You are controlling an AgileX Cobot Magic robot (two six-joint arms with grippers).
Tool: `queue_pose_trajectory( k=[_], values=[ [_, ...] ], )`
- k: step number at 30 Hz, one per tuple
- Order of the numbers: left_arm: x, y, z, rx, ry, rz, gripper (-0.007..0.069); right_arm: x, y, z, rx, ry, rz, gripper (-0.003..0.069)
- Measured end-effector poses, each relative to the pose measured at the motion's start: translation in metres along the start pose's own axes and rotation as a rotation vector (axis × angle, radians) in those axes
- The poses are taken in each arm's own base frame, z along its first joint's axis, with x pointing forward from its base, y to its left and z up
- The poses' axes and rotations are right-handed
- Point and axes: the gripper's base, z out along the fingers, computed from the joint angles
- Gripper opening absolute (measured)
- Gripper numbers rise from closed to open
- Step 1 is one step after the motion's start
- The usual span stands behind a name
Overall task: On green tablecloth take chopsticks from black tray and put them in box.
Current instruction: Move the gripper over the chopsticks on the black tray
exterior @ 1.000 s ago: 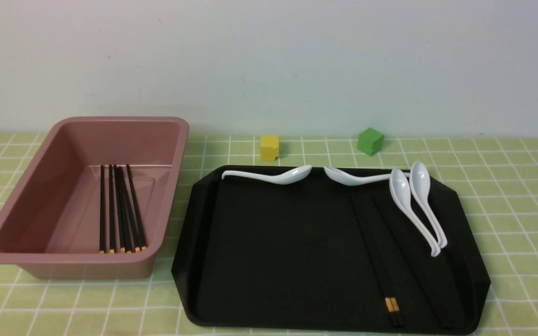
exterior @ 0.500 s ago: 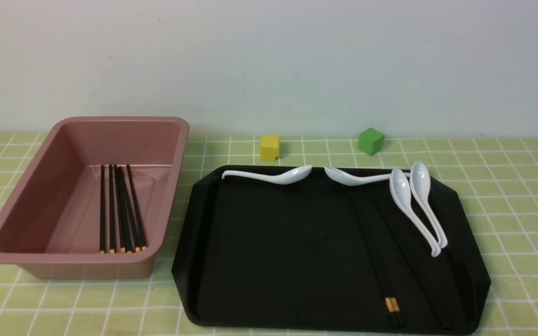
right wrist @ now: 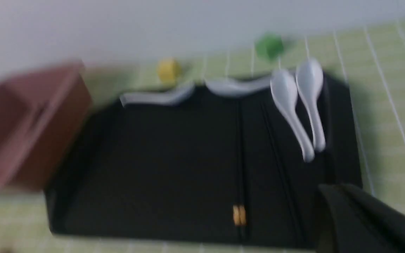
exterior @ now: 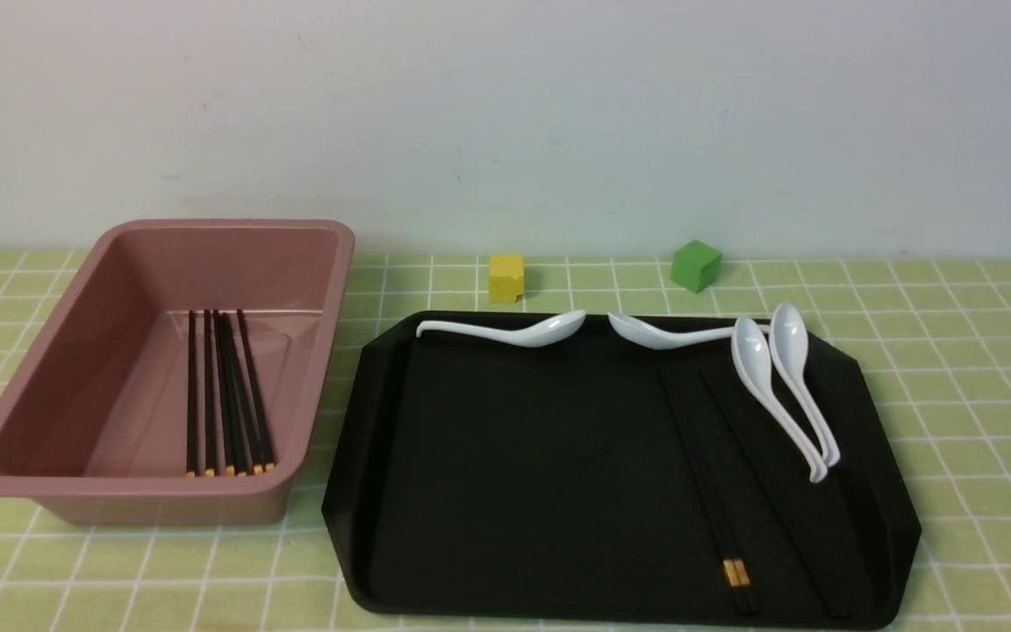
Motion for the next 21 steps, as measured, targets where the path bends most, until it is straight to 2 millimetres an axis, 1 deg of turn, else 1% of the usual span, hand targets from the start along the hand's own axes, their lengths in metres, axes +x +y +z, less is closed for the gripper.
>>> queue_pose_trajectory(
  k=[1,3,4,6,7,8,10,11,12,13,14,15,18,19,21],
  values=[
    [0.0,0.0,0.0,0.0,0.0,0.0,0.0218,-0.001,-0.001,0.009,0.019,0.087,-0.001,-0.0006],
    [0.0,0.0,0.0,0.0,0.0,0.0,0.0218,-0.003,-0.006,0.045,0.07,0.331,0.006,-0.0005],
    [0.0,0.0,0.0,0.0,0.0,0.0,0.0218,-0.003,-0.008,0.055,0.077,0.392,-0.003,-0.0004],
    [0.0,0.0,0.0,0.0,0.0,0.0,0.0218,0.002,-0.014,0.094,0.08,0.583,-0.032,0.0003],
    [0.0,0.0,0.0,0.0,0.0,0.0,0.0218,0.003,-0.014,0.103,0.071,0.618,-0.041,0.0006],
    [0.0,0.0,0.0,0.0,0.0,0.0,0.0218,0.007,-0.01,0.124,0.04,0.697,-0.074,0.0016],
    [0.0,0.0,0.0,0.0,0.0,0.0,0.0218,0.01,-0.003,0.14,0.014,0.746,-0.101,0.0027],
    [0.0,0.0,0.0,0.0,0.0,0.0,0.0219,0.011,0.003,0.151,0.003,0.77,-0.121,0.0036],
    [0.0,0.0,0.0,0.0,0.0,0.0,0.0219,0.01,0.008,0.157,-0.005,0.774,-0.136,0.0042],
    [0.0,0.0,0.0,0.0,0.0,0.0,0.022,0.009,0.012,0.162,-0.007,0.78,-0.148,0.0047],
    [0.0,0.0,0.0,0.0,0.0,0.0,0.0221,0.009,0.019,0.175,0.008,0.793,-0.148,0.0057],
    [0.0,0.0,0.0,0.0,0.0,0.0,0.0221,0.008,0.023,0.182,0.025,0.797,-0.16,0.0065],
    [0.0,0.0,0.0,0.0,0.0,0.0,0.0222,0.005,0.039,0.211,0.116,0.8,-0.194,0.0118],
    [0.0,0.0,0.0,0.0,0.0,0.0,0.0222,0.003,0.042,0.216,0.136,0.794,-0.211,0.0137],
    [0.0,0.0,0.0,0.0,0.0,0.0,0.0224,0.004,0.046,0.237,0.205,0.791,-0.212,0.0201]
  ],
)
